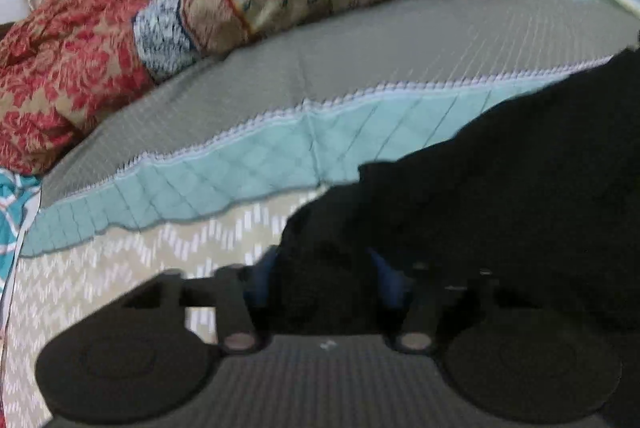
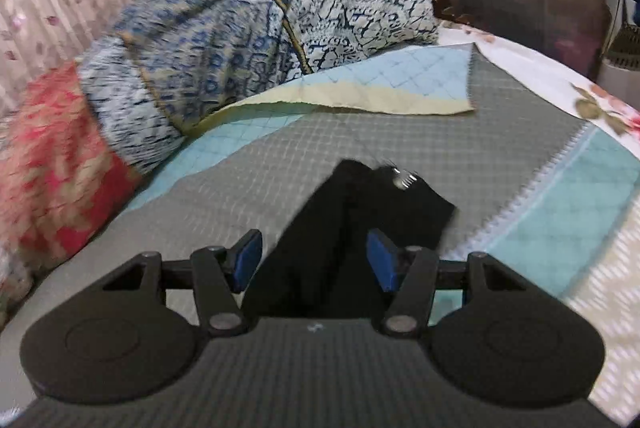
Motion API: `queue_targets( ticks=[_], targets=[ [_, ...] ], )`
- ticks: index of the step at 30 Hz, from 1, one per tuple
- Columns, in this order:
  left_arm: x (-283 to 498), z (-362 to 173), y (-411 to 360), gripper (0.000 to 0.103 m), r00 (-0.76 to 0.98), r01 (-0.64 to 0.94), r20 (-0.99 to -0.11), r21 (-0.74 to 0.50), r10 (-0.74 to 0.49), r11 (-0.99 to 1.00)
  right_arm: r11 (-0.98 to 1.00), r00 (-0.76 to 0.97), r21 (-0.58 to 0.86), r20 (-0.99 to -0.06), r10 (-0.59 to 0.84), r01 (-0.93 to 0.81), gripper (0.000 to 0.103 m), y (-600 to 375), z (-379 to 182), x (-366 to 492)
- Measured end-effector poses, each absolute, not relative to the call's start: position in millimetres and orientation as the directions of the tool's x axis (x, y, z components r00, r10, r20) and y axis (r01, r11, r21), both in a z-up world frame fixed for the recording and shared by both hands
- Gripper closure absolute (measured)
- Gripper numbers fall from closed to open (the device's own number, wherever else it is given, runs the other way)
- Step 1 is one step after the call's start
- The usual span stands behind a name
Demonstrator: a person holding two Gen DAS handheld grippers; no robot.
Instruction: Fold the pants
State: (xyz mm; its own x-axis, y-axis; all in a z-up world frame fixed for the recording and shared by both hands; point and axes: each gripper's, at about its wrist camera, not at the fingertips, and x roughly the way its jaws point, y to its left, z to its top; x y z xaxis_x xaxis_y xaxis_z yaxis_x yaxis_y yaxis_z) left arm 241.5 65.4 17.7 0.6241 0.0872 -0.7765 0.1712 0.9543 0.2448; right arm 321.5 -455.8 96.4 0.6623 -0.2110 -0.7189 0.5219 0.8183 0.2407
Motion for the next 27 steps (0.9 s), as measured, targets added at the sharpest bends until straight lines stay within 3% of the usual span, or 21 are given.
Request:
queue_targets(
  ticks=[6,7,8,10,18,27],
  targets=[
    [225.5,17.8,55.5,0.088,0.672,0.159,-0.734,0.278,0.103,0.947,0.801,0.549,0.154,-0.799,-0.243,0.578,0.043,-452.8,51.5,375.6],
    [222.7,21.1,54.8,0.09,0.68,0.151,-0.726,0.279,0.105,0.948,0.809,0.538,0.116,-0.799,-0.269,0.576,0.054,-450.8,46.9,373.8],
    [217.9,25.4,53.8,0.09,0.689,0.142,-0.717,0.273,0.103,0.951,0.809,0.535,0.082,-0.788,-0.305,0.582,0.08,-447.4,47.3,375.1],
    [207.2,38.2,55.5,0.091,0.714,0.121,-0.693,0.259,0.097,0.958,0.803,0.548,0.114,-0.786,-0.288,0.585,0.093,-455.5,51.2,362.9],
    [145.3,101.4,71.5,0.091,0.804,0.059,-0.592,0.191,0.067,0.98,0.693,0.72,0.449,-0.679,-0.145,0.564,0.094,-505.5,115.7,255.0],
    [43.1,134.1,79.5,0.091,0.832,0.084,-0.554,0.148,0.013,0.985,0.627,0.8,0.587,-0.592,-0.099,0.512,0.094,-535.9,156.6,79.6]
  ],
)
